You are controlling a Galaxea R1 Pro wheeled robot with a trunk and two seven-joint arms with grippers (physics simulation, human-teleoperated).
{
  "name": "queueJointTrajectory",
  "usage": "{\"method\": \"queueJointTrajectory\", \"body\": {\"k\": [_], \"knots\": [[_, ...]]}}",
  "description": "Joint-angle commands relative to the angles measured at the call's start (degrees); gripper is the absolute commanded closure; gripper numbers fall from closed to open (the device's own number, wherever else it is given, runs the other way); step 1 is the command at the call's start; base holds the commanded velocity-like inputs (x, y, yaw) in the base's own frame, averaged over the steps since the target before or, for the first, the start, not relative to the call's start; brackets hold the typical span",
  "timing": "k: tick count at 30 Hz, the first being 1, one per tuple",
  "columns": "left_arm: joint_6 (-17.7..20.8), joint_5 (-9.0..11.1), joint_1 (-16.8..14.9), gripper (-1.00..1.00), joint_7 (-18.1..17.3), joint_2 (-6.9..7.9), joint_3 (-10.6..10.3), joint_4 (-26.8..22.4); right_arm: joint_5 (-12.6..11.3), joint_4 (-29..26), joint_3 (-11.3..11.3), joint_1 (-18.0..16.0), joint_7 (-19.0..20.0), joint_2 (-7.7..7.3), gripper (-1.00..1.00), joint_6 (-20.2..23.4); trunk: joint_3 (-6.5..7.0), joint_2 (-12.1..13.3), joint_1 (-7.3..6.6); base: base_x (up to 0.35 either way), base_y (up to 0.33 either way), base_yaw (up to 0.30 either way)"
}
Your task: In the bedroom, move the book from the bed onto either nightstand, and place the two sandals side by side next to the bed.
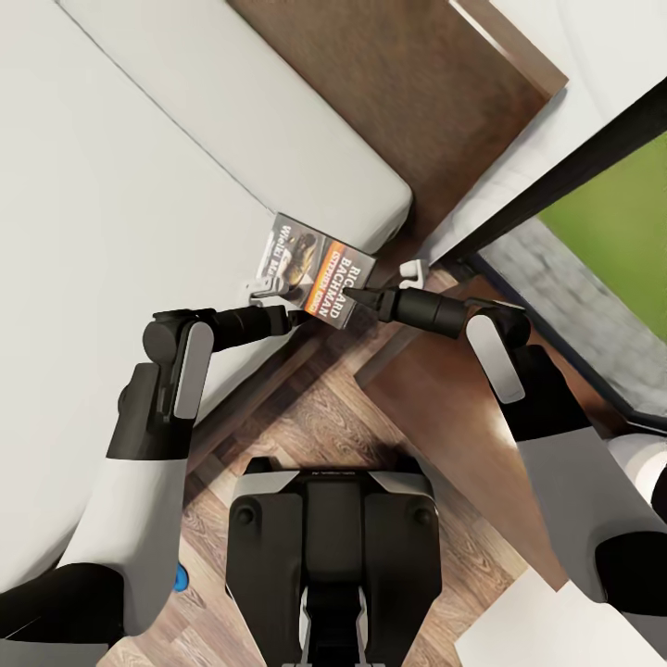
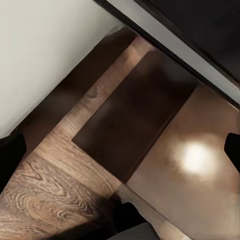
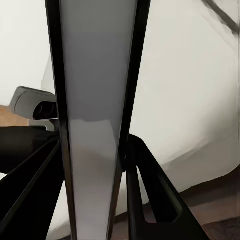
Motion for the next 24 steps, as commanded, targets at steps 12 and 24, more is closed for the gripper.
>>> {"method": "queueJointTrajectory", "body": {"k": [12,24], "knots": [[0.25,0.61,-0.03,-1.00,-0.54,0.10,0.13,-0.32,-0.39,0.17,1.76,0.00,-0.74,-0.41,1.00,0.63,1.07,-0.09,0.04,0.000,0.000,-0.109],[-1.46,0.73,8.21,-1.00,-0.73,0.89,0.13,-4.09,-0.55,0.10,1.60,0.00,-2.44,-6.96,1.00,-7.17,2.19,-0.09,0.04,0.000,0.000,-0.123]]}}
